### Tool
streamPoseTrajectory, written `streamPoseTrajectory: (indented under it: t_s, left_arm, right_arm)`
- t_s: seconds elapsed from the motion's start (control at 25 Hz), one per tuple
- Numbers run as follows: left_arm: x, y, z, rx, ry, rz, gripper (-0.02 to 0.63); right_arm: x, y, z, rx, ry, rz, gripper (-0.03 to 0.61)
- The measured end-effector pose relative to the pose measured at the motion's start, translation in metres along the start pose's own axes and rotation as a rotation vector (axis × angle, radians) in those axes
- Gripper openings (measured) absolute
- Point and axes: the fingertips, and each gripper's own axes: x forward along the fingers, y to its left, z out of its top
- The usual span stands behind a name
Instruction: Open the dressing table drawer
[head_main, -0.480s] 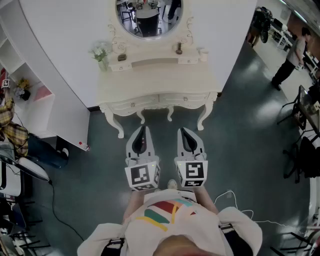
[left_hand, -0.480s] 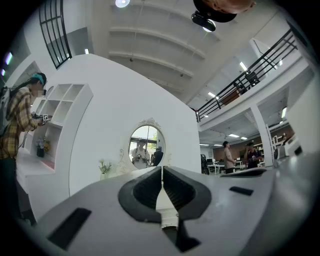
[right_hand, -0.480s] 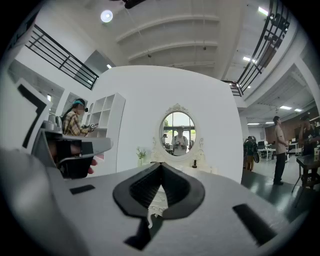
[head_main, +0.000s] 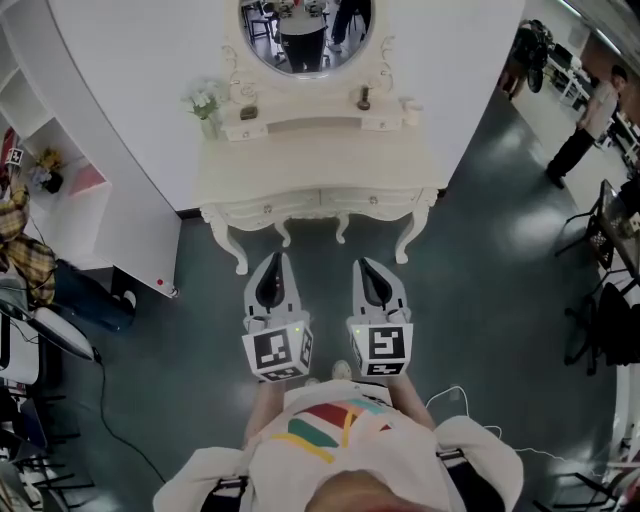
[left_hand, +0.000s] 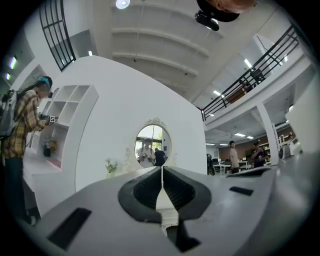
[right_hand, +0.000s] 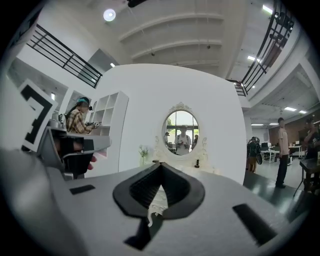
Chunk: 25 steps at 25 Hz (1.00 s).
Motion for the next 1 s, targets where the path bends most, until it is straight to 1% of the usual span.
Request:
streamPoseTrajectory:
  t_s: [0.16, 0.32, 0.48, 0.64, 0.72, 0.84, 1.0]
  left_arm:
    - [0.006, -0.008, -0.006, 0.001, 0.015, 0.002, 0.011]
    - [0.017, -0.019, -0.009, 0.014, 0.015, 0.003, 0.011]
    - [0.025, -0.027, -0.012, 0.020, 0.008, 0.013, 0.011]
    - [0.029, -0.031, -0.022, 0.031, 0.021, 0.018, 0.011]
    - [0.032, -0.035, -0.019, 0.043, 0.010, 0.017, 0.011]
    - [0.039, -0.040, -0.012, 0.060, -0.017, 0.010, 0.011]
    - [0.048, -0.044, -0.005, 0.076, -0.054, -0.001, 0.011]
  right_arm:
    - [0.003, -0.008, -0.003, 0.013, -0.002, 0.008, 0.000]
    - [0.010, -0.017, -0.003, -0.020, -0.014, 0.004, 0.000]
    - [0.016, -0.025, -0.006, -0.013, -0.024, 0.037, 0.000]
    - [0.015, -0.029, -0.004, -0.010, -0.043, 0.053, 0.000]
    - [0.013, -0.034, -0.001, -0.019, -0.061, 0.047, 0.000]
    - [0.010, -0.041, 0.002, -0.073, -0.081, 0.024, 0.000]
    - [0.011, -0.049, 0.005, -0.067, -0.110, 0.026, 0.000]
